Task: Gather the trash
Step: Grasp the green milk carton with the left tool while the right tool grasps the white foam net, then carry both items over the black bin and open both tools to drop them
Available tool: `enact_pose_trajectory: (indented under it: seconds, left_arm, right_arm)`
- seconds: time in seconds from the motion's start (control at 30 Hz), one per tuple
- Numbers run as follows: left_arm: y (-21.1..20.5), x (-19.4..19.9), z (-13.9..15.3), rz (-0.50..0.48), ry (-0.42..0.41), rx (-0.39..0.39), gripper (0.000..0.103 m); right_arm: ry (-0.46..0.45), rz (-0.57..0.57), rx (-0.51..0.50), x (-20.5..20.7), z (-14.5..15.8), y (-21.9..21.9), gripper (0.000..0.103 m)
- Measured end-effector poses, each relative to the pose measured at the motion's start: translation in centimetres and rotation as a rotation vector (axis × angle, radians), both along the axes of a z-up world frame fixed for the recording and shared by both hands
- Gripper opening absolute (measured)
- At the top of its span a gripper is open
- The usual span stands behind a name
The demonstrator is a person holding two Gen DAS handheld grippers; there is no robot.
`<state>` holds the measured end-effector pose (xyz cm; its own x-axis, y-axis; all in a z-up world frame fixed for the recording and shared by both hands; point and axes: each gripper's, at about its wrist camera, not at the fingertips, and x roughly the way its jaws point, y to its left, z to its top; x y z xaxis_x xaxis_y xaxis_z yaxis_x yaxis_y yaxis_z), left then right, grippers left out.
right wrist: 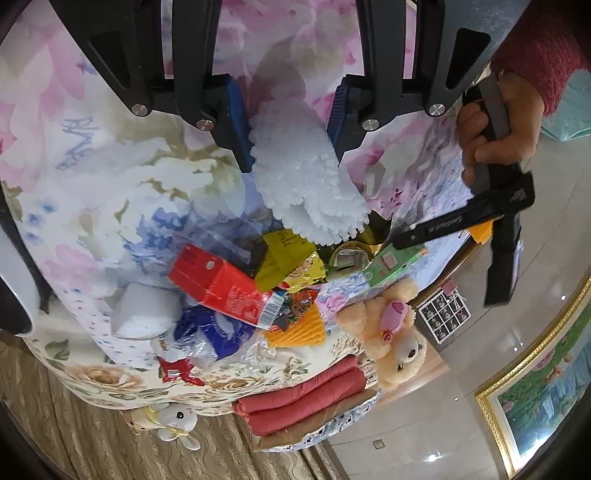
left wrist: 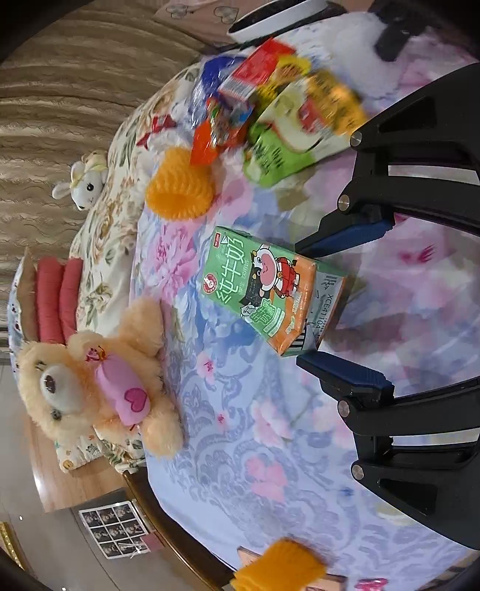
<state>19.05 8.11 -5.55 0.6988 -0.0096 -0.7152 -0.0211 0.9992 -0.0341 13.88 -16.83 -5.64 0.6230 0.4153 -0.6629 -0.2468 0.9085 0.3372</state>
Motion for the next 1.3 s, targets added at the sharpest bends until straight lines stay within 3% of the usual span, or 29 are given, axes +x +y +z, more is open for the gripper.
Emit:
enact_pose_trajectory:
  seconds: [0.47, 0.8, 1.3]
  left_arm:
    - [-5.1, -6.8, 3.6, -0.096, -0.104, -0.034, 0.053]
    - [-12.6, -7.7, 4.9, -0.280, -0.119, -0.037, 0.053]
    - [-21.1, -6.9, 4.5, -0.450, -0.085, -0.066, 0.053]
  right_arm:
    - [-0.051, -0.097, 0.047, -2.6, 1.9, -5.8, 0.038]
    - [-0.074, -0.188, 0.052, -4.3, 2.7, -9.9, 0.038]
    - [-0.093, -0.357, 0.013, -6.0, 4.4, -17.5, 0.038]
